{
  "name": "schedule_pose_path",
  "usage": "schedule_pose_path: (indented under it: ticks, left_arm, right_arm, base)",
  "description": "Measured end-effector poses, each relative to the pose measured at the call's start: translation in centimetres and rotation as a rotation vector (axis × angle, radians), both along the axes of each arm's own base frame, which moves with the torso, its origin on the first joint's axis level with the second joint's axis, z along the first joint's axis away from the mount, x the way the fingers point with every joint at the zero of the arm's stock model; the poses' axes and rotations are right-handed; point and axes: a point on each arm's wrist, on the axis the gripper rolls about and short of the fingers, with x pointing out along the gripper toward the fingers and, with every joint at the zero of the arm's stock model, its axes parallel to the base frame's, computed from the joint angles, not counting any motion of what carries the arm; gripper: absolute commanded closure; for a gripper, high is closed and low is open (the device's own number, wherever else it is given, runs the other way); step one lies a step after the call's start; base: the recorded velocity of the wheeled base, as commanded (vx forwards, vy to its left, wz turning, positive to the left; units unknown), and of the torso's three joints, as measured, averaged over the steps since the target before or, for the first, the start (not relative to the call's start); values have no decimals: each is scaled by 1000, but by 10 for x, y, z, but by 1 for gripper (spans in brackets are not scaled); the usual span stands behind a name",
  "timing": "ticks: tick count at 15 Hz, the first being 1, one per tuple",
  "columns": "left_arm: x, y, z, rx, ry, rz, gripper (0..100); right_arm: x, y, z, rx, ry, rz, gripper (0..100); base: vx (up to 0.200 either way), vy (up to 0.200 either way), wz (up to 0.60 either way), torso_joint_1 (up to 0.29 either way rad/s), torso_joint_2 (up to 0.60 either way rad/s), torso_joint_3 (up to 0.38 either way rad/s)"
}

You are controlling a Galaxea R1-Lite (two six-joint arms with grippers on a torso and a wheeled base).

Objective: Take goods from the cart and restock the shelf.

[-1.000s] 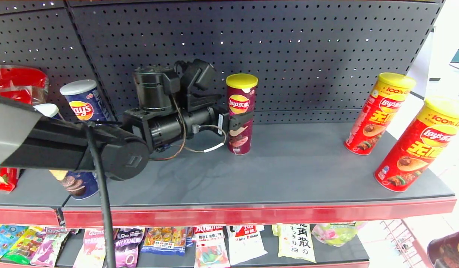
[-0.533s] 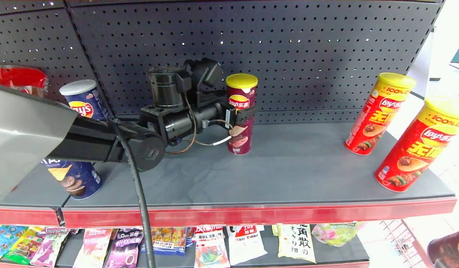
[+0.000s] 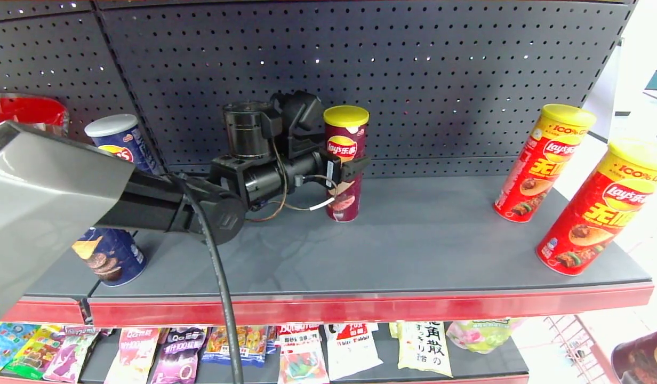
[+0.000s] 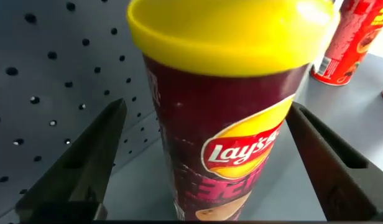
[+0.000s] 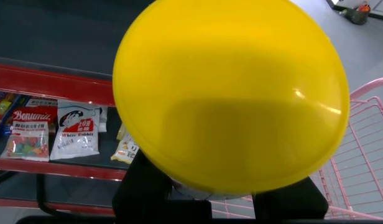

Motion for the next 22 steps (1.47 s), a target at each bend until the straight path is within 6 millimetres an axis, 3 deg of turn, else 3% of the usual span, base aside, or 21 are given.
schedule_pose_path:
  ticks: [2,3,10,14,18,22]
  left_arm:
    - [1,0,-2,2,4,1,0]
    - [1,-1,-2,2,3,5,100]
    - [8,-4,1,-14,-9,25,100]
    - [-1,-3,7,-14,-6,53,100]
    - [-40,1,26,-13,23,108,100]
    - [-90,5,25,-11,82,191,100]
  right_arm:
    - [0,0,0,-1,1,0,100]
    - [0,0,0,-1,1,0,100]
    - [1,0,0,-2,6,0,100]
    - [2,0,0,-2,9,2,100]
    - [2,0,0,-2,10,2,100]
    - [2,0,0,-3,12,4,100]
  base:
    - [0,0,0,0,0,0]
    - [0,0,0,0,0,0]
    - [0,0,0,0,0,0]
    - [0,0,0,0,0,0]
    - [0,0,0,0,0,0]
    - [0,0,0,0,0,0]
